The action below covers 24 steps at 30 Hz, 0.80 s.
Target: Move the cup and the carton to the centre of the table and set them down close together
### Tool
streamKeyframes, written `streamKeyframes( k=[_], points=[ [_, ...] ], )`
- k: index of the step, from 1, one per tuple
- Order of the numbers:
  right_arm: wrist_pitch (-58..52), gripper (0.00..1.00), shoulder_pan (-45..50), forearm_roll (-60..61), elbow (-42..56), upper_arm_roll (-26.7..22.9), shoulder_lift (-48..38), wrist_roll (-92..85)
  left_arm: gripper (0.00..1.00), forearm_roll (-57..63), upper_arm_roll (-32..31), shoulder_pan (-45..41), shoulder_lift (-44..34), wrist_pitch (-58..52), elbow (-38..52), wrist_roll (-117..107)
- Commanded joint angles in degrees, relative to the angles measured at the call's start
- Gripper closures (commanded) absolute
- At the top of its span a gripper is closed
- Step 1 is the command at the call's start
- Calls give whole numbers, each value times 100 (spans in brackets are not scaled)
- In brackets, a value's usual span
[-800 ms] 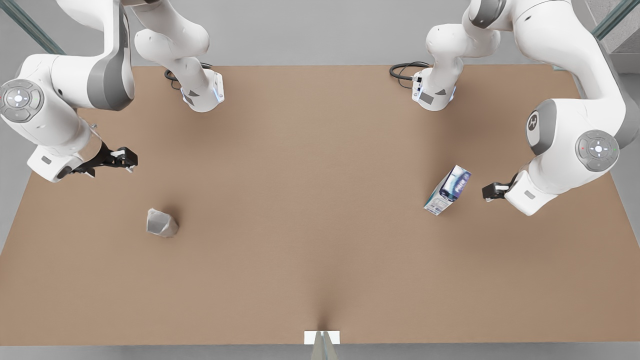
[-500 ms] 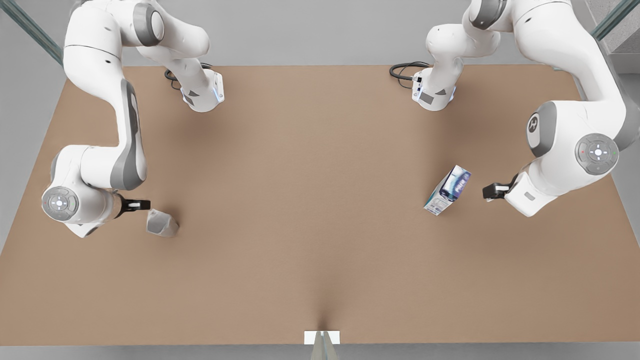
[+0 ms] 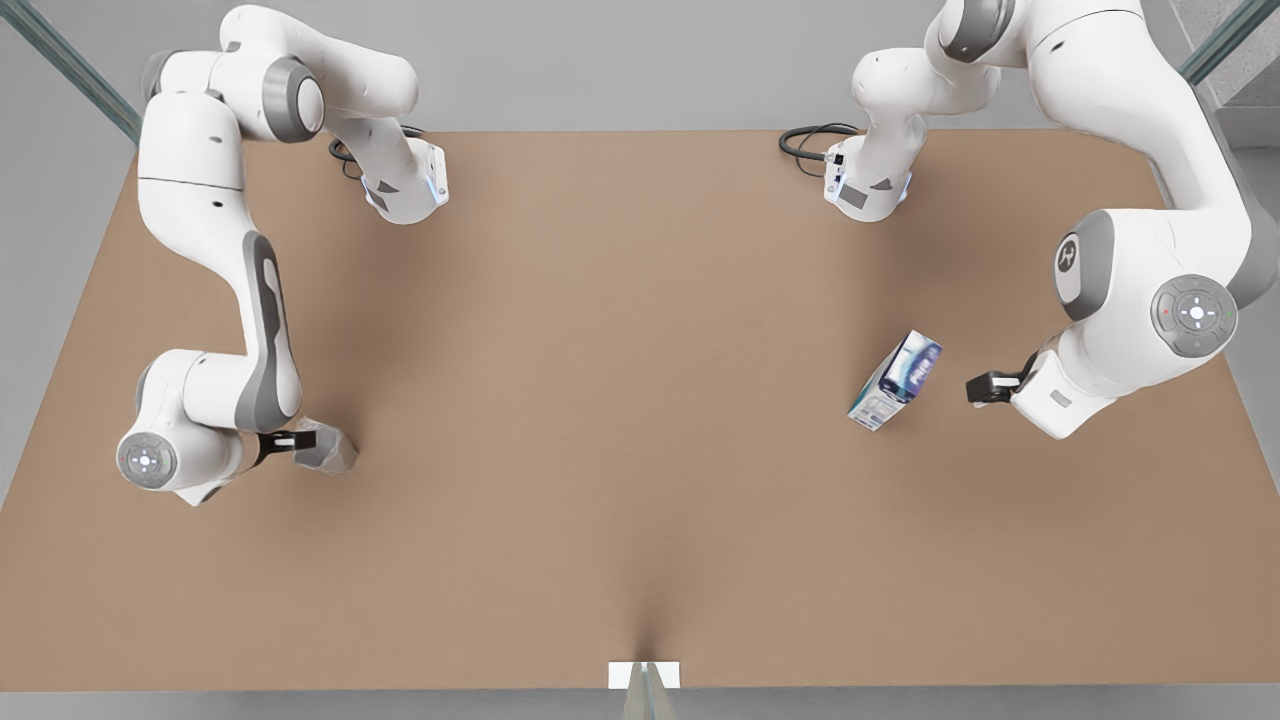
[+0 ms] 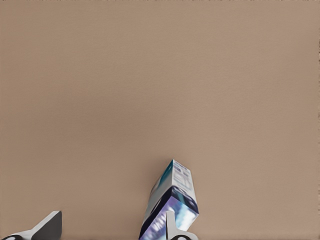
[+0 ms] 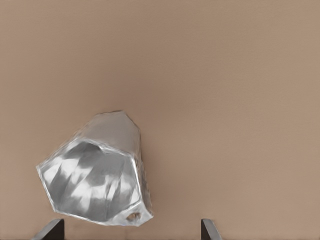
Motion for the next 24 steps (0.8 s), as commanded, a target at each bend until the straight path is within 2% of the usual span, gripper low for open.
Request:
streamKeyframes(
  k=[1,23,24],
  points=[
    [43,0,0,0,-4,-4,23,0,0,-13,-1,-10,8,0,0,5],
    [544,0,-52,53,49,48,630,-185,0,5,-1,-36,43,9,0,5],
    [544,24,-44,61,49,48,630,-176,0,5,8,-36,43,9,0,5]
  ],
)
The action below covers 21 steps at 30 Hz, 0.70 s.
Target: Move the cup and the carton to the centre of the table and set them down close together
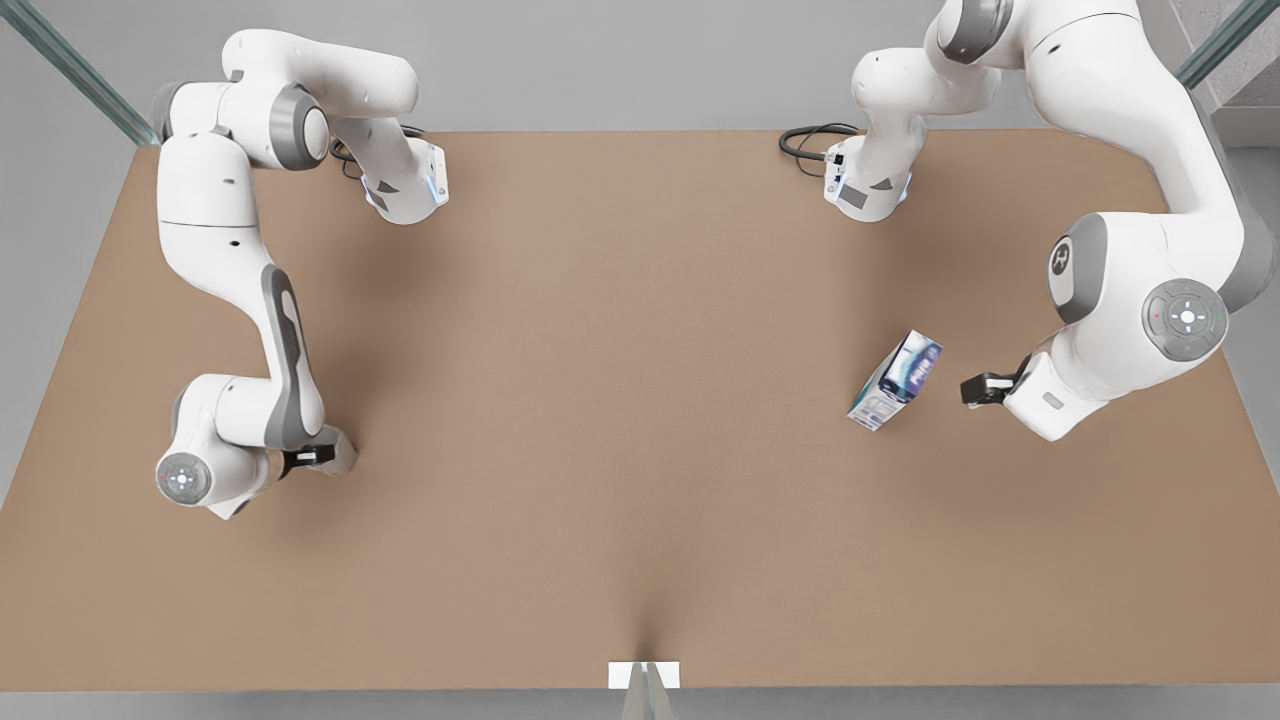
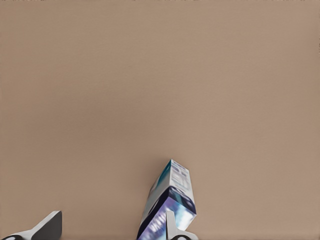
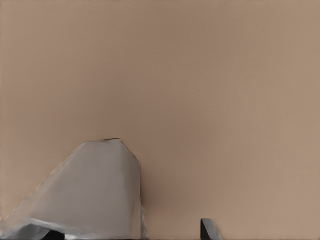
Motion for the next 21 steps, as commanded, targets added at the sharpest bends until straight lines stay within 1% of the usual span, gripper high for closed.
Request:
streamKeyframes(
  k=[1,2,3,4,5,9,13,14,17,21],
  points=[
    [-4,39,0,0,0,0,0,4,0,1,0,-1,0,0,0,0],
    [-13,41,-53,9,18,35,-9,13,0,1,0,-1,0,0,0,0],
    [-48,43,-202,0,26,211,-18,13,0,1,0,-1,0,0,0,0],
    [-57,44,-220,0,26,211,-18,13,0,1,-9,8,0,0,0,0],
    [-57,48,-237,0,35,211,-18,13,0,1,-9,-1,0,0,0,0],
    [-4,54,-229,-8,53,211,35,13,0,1,0,-1,0,0,0,0],
    [14,63,-220,0,53,211,61,30,0,1,-9,-10,0,0,0,0],
    [14,67,-220,0,53,211,61,30,0,1,-9,-10,8,0,0,9],
    [14,72,-202,0,53,220,88,56,0,1,-9,-10,0,0,0,9],
    [58,76,-194,27,53,220,96,65,0,1,-17,-10,0,0,0,9]
  ],
)
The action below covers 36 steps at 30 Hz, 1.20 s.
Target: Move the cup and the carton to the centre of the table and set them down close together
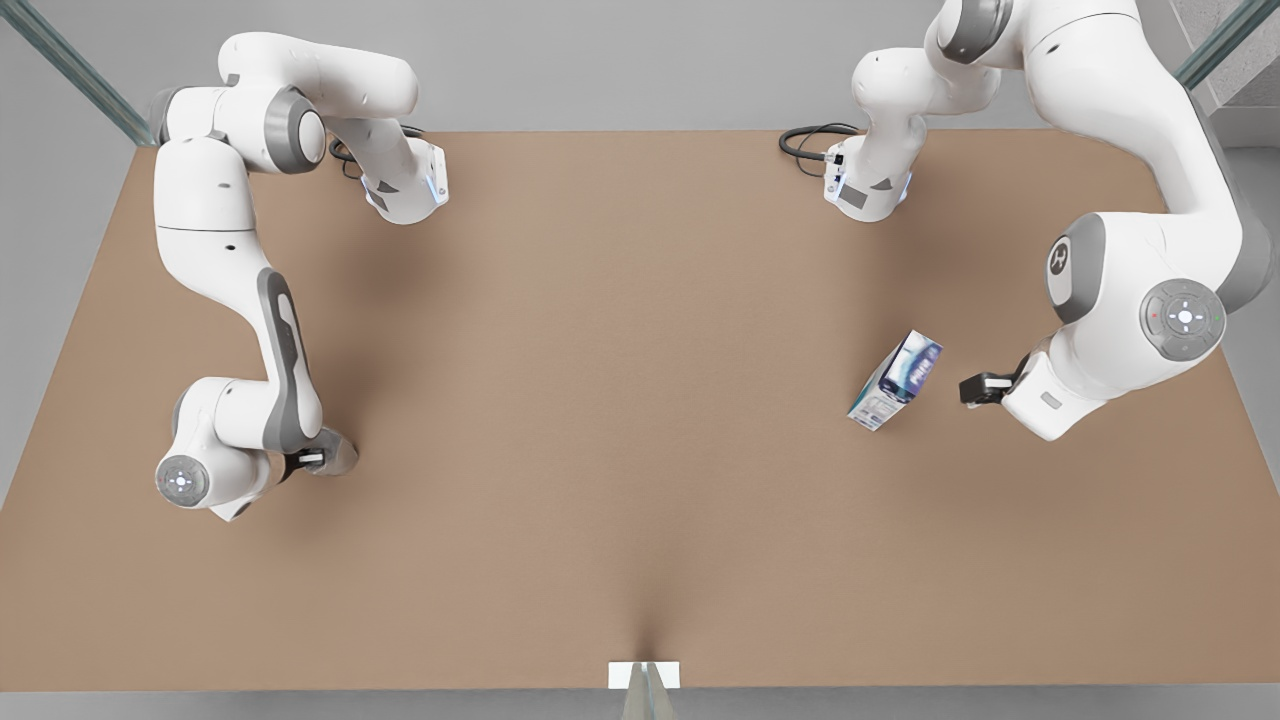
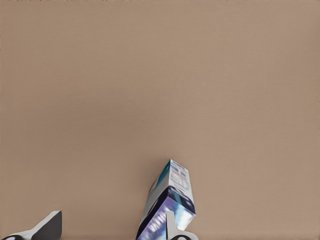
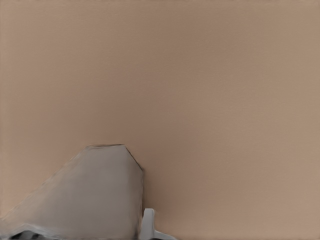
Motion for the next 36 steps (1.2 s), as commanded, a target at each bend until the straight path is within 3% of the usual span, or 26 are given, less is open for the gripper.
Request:
streamKeyframes(
  k=[1,10,16,19,22,25,29,31,32,33,34,36],
  points=[
    [0,78,9,0,0,0,0,0,0,1,0,0,0,-7,0,-9],
    [70,79,0,-9,-44,53,-18,8,0,1,0,-9,8,2,0,-9],
    [26,79,26,0,35,457,-211,52,0,1,0,0,0,2,0,0],
    [53,79,1107,97,606,466,-53,61,0,10,0,0,0,-7,0,0],
    [70,78,2434,457,1810,360,641,869,0,18,0,0,0,-7,-9,0],
    [70,78,3955,1950,3084,-1045,1660,1757,0,18,0,9,-9,-68,-9,0],
    [1141,76,4263,2329,3753,-1151,2285,2767,0,-17,-35,9,-80,-86,-17,184],
    [1547,70,4359,2417,3885,-1151,2469,3005,0,18,-44,53,-141,55,-17,1660],
    [1556,50,4386,2417,3885,-1160,2469,3023,1,18,-53,-26,-246,72,-105,2091],
    [1556,20,4386,2417,3885,-1160,2469,3032,1,27,-88,-61,-229,204,-149,2188],
    [1564,0,4386,2417,3885,-1160,2469,3032,0,45,-176,-61,-386,353,-464,2215],
    [1564,0,4386,2417,3885,-1160,2469,3014,0,194,-220,-114,-528,644,-870,2136]
  ],
)
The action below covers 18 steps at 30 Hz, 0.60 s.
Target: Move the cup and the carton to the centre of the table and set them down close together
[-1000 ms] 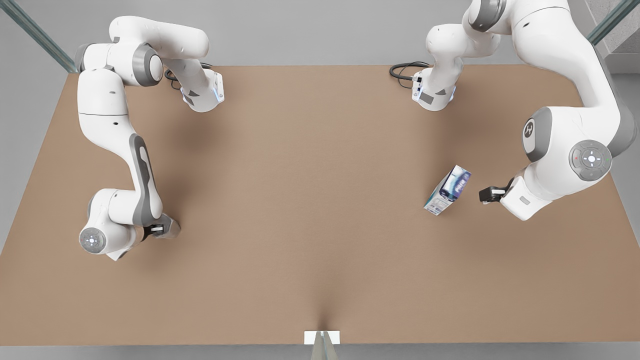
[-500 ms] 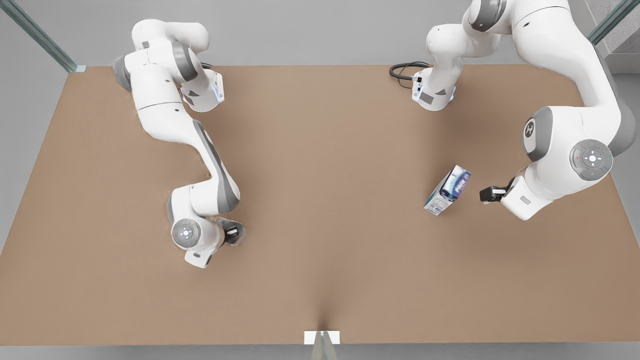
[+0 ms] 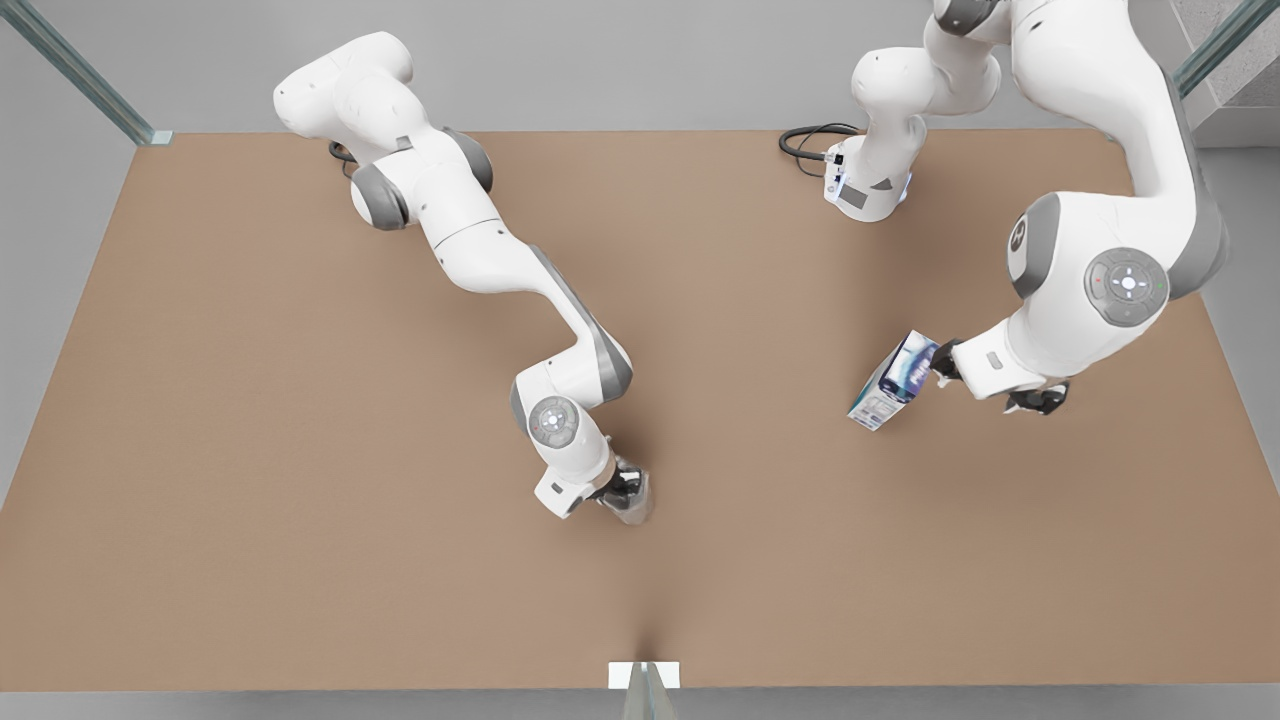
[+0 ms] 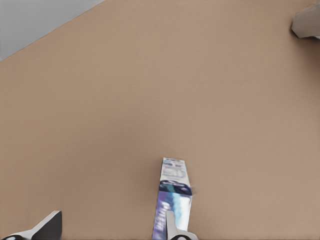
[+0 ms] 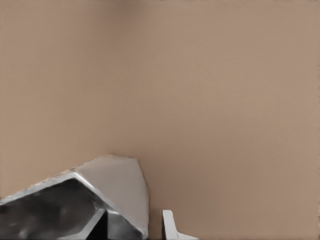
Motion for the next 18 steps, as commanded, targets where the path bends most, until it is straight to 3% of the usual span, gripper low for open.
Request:
streamKeyframes(
  k=[1,6,18],
  points=[
    [0,0,0,1,0,0,-1,-2,0,83,3,-13,26,37,-100,-13],
    [9,0,88,1,9,8,-45,85,0,241,-6,-127,132,960,-900,655],
    [-35,0,-35,54,18,35,-247,191,0,4,-173,-136,237,1285,-918,-109]
  ],
)
